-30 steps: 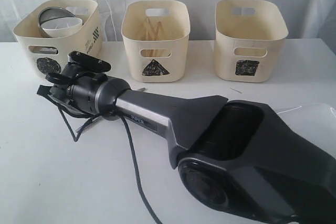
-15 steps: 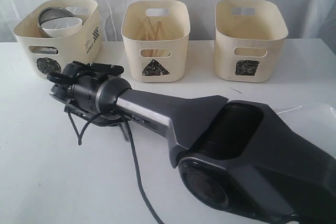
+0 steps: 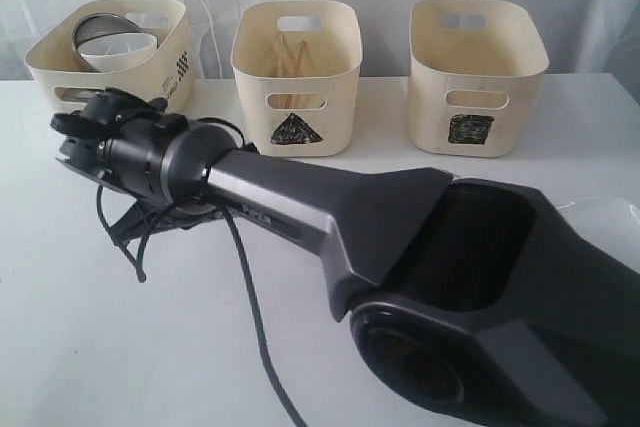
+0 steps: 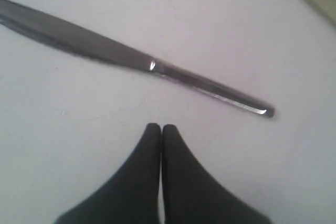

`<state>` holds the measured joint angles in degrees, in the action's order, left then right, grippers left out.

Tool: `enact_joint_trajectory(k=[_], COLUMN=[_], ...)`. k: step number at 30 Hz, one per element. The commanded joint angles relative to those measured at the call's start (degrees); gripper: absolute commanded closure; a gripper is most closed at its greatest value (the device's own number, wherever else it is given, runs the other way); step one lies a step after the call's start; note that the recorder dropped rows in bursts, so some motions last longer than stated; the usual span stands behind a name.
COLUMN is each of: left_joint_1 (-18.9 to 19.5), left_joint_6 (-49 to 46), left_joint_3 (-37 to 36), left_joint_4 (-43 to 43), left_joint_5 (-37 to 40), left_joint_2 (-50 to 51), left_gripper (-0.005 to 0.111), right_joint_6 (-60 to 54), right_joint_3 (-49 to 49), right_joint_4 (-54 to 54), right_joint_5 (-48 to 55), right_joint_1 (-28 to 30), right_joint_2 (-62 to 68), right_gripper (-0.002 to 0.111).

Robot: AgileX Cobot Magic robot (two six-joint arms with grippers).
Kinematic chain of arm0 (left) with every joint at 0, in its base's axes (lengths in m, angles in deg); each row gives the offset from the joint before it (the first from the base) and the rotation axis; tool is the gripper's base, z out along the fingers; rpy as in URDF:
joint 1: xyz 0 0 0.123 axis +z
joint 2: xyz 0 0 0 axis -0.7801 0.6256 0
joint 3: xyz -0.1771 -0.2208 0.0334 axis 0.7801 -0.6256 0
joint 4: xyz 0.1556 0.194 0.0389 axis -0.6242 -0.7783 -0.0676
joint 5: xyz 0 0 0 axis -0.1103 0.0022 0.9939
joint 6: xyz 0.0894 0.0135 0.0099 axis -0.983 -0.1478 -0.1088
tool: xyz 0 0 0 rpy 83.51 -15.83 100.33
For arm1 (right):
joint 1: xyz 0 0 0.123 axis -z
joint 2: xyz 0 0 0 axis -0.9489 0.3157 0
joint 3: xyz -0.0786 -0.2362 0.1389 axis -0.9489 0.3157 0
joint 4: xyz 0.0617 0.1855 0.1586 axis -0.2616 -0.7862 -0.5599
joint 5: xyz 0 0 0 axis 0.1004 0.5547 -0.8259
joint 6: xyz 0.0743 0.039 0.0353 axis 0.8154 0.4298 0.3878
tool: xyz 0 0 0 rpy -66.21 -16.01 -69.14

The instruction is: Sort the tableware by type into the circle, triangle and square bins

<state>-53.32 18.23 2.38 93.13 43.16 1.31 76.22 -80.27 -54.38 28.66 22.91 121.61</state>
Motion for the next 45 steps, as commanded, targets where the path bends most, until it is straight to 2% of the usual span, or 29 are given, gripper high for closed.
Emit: enact_joint_trajectory(k=[1,3,7,10,12,16,21,25,30,34,39,45], left_joint_1=[0.2,0.2,0.2,0.2,0.2,0.2,0.2,0.2,0.2,0.2,0.2,0.2], left_joint_6=[0.0,0.0,0.0,0.0,0.0,0.0,0.0,0.0,0.0,0.0,0.0,0.0], left_joint_3=[-0.2,-0.2,-0.2,-0.2,-0.2,-0.2,-0.2,-0.2,-0.2,-0.2,-0.2,-0.2], left_joint_4=[0.3,0.3,0.3,0.3,0.3,0.3,0.3,0.3,0.3,0.3,0.3,0.3], left_joint_5=[0.3,0.3,0.3,0.3,0.3,0.3,0.3,0.3,0.3,0.3,0.3,0.3], left_joint_2=[-0.3,-0.3,-0.3,-0.3,-0.3,-0.3,-0.3,-0.3,-0.3,-0.3,-0.3,-0.3], left_gripper=[0.107,0.107,0.107,0.107,0.107,0.107,0.107,0.107,0.107,0.107,0.107,0.107], right_joint_6=[-9.0,-3.1,13.8,14.7,8.3,-12.4,-28.6,-29.9,-32.5,-42.1,-42.8,-43.6], right_joint_3=[0.2,0.2,0.2,0.2,0.2,0.2,0.2,0.2,0.2,0.2,1.1,11.8], right_joint_4=[1.6,2.2,2.2,0.5,-1.0,-3.0,-3.5,-6.6,-13.5,-25.8,-26.4,-26.3], right_joint_5=[-0.3,-0.1,1.5,1.5,1.2,-3.0,-0.5,1.5,1.5,1.5,1.5,1.5], right_joint_1=[0.3,1.1,2.7,3.0,3.0,3.1,4.1,5.4,7.2,8.8,12.8,15.8], right_joint_2=[-3.0,-3.9,-4.5,-4.5,-4.5,-4.5,-4.5,-4.6,-4.8,-6.6,-8.7,-11.8], right_gripper=[0.107,0.107,0.098,0.089,0.085,0.076,0.065,0.059,0.059,0.059,0.059,0.059])
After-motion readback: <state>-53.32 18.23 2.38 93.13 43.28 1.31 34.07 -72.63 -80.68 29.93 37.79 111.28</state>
